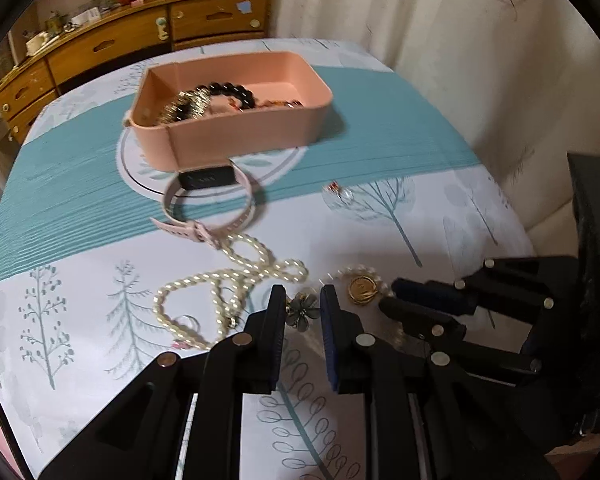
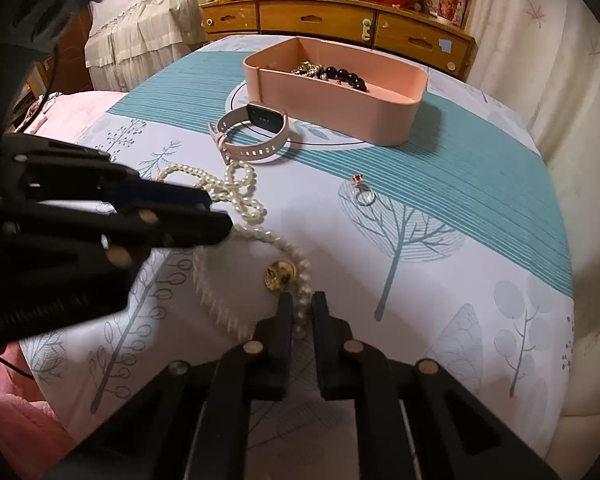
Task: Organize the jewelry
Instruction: 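Lift the pearl bracelet into the pink tray and open the right tool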
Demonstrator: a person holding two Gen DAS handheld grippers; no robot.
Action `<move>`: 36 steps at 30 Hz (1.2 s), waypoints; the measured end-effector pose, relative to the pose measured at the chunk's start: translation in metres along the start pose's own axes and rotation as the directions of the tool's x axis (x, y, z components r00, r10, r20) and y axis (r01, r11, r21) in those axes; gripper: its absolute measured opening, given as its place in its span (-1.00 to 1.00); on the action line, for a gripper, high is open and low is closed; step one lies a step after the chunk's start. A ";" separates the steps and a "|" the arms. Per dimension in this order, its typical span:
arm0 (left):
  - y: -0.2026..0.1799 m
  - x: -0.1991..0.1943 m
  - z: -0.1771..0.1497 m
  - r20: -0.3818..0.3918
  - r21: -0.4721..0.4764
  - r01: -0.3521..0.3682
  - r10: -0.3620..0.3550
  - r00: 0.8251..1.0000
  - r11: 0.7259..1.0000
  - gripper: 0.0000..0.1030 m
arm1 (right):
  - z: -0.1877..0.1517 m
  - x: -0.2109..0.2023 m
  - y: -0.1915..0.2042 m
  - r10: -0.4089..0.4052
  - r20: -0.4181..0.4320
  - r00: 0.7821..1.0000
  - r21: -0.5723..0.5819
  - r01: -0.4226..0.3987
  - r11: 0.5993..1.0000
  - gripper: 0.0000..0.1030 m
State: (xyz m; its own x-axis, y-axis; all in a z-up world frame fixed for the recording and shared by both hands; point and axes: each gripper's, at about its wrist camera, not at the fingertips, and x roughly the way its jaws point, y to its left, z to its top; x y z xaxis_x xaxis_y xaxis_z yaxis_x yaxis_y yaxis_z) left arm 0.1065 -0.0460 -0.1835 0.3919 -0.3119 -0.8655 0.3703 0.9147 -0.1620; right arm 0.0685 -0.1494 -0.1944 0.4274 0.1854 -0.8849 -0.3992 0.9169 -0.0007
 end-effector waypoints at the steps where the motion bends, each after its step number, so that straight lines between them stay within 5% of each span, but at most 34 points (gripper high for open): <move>1: 0.001 -0.001 0.001 0.005 -0.004 0.000 0.000 1.000 1.000 -0.71 | 0.001 0.000 0.000 -0.001 -0.004 1.000 -0.002 0.001 1.000 -0.82; 8: 0.008 -0.016 0.004 0.038 -0.013 -0.011 0.011 0.999 1.000 -0.71 | 0.004 -0.005 -0.001 -0.006 -0.012 1.000 0.026 0.007 1.000 -0.86; 20: 0.024 -0.033 0.017 0.074 -0.055 -0.055 0.059 0.996 0.997 -0.71 | 0.037 -0.046 -0.007 0.023 0.111 0.994 0.055 -0.029 0.998 -0.86; 36: 0.050 -0.047 0.073 0.226 -0.111 -0.166 0.188 0.956 0.980 -0.71 | 0.109 -0.059 -0.020 0.041 0.307 0.951 0.042 -0.057 0.997 -0.86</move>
State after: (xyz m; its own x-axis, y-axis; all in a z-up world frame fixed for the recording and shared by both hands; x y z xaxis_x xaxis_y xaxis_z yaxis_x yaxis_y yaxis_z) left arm 0.1679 -0.0042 -0.1169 0.6347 -0.1845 -0.7504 0.2041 0.9766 -0.0675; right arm 0.1398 -0.1406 -0.0912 0.6392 0.3225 -0.6982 -0.3879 0.9191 0.0693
